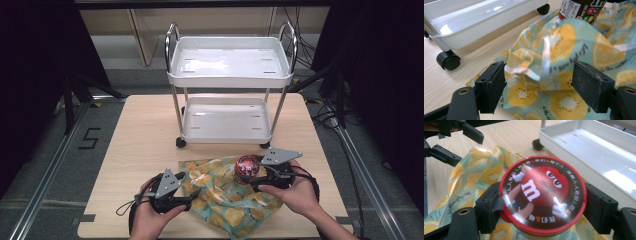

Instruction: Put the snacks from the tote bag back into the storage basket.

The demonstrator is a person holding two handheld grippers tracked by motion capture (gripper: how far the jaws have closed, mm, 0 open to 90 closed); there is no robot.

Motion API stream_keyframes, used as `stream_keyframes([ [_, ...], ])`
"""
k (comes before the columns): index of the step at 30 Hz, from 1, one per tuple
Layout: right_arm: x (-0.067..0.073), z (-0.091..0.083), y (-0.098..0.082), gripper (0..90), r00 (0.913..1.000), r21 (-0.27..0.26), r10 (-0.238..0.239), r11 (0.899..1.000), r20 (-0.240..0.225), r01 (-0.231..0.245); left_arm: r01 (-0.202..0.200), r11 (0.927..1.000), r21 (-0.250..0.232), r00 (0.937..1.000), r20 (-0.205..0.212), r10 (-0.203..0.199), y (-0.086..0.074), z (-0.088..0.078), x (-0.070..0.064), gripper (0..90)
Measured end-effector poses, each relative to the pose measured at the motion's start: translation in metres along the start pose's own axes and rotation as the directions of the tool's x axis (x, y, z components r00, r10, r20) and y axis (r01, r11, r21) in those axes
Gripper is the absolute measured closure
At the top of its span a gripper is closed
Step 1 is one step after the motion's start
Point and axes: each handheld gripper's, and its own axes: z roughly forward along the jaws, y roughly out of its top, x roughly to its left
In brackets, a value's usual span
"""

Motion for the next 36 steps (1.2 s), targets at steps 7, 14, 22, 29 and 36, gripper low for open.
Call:
stream_keyframes([
  [7, -0.002, 0.000, 0.003, 26.2, 0.9997, -0.019, 0.010, 1.000, 0.023, -0.009, -0.005, 1.0000, -0.003, 1.0000, 0.006, 0.005, 0.000, 0.000, -0.001, 26.0],
  [14, -0.004, -0.001, 0.005, 26.2, 0.9998, -0.008, 0.009, 1.000, 0.016, -0.008, 0.000, 1.0000, -0.004, 1.0000, -0.005, 0.000, 0.000, 0.000, -0.001, 26.0],
  [22, -0.004, -0.002, 0.007, 26.2, 0.9985, -0.017, 0.043, 0.999, 0.033, -0.043, -0.030, 0.9995, -0.009, 0.9995, -0.010, 0.030, 0.001, -0.001, 0.001, 25.9],
  [29, -0.008, 0.000, 0.009, 26.2, 0.9979, -0.025, 0.049, 0.999, 0.044, -0.048, -0.021, 0.9996, -0.019, 0.9998, 0.002, 0.021, 0.001, 0.000, 0.001, 25.9],
  [36, -0.011, 0.000, 0.012, 26.2, 0.9985, -0.038, 0.022, 0.999, 0.050, -0.020, -0.020, 0.9997, -0.013, 0.9998, -0.006, 0.020, 0.002, -0.001, 0.000, 25.9],
])
